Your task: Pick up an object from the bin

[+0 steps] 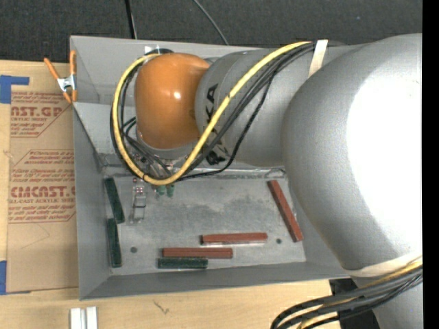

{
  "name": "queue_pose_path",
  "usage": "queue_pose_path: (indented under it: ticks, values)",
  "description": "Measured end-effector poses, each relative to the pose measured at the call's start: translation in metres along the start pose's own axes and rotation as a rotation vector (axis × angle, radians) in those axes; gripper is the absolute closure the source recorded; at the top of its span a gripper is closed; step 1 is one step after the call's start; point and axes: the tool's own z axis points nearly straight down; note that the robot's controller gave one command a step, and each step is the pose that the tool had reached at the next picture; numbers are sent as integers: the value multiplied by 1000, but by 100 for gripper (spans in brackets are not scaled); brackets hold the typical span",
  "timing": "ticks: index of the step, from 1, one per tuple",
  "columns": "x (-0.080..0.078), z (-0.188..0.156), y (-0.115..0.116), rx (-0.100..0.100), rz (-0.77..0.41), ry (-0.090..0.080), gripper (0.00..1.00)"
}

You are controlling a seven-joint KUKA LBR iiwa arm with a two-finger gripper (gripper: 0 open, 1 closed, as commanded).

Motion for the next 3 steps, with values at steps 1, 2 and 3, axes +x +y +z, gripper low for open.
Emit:
queue_pose_path:
  ticks: [1, 2, 3]
  values:
    - [0, 0, 0, 0, 0, 0, 0]
    - [23, 25, 4, -1, -96, -10, 0]
    - [28, 75, 11, -1, -140, -2, 0]
